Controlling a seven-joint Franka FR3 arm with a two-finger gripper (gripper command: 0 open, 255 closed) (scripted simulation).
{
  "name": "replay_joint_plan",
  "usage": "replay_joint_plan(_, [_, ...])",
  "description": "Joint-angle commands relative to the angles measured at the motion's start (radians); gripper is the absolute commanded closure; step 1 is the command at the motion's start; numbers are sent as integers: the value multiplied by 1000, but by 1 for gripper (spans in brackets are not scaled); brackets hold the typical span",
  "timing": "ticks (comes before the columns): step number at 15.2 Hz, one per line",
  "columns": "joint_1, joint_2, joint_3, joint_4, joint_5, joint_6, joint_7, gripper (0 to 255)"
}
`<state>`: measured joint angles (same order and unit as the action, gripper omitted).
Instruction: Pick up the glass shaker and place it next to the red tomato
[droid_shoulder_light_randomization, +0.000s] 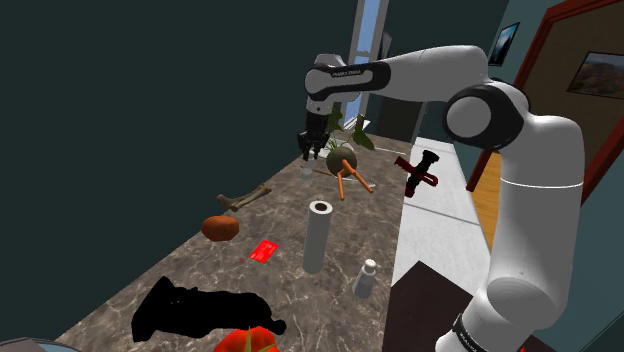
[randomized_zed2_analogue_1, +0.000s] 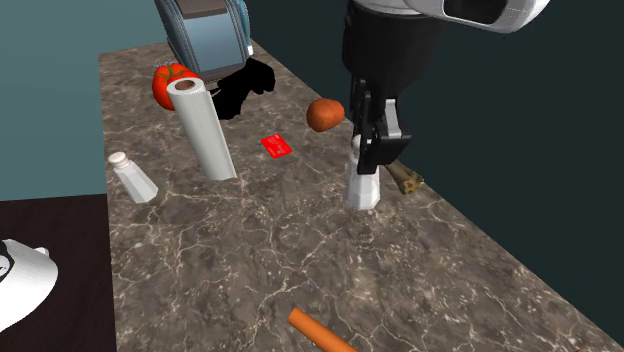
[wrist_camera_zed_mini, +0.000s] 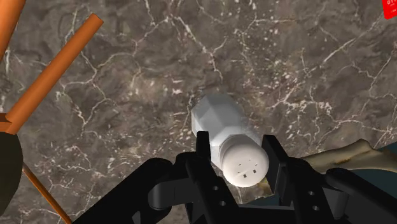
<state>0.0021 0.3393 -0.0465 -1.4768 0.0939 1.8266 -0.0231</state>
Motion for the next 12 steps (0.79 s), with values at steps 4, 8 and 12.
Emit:
replay_joint_plan(4, [-2,-2,-1,63,-1,-65,3,255])
replay_joint_plan(8, [-3,3,-1,124,-2,-121,7,255])
replay_joint_plan(12, [-4,11,-1,184,-2,-173,11,255])
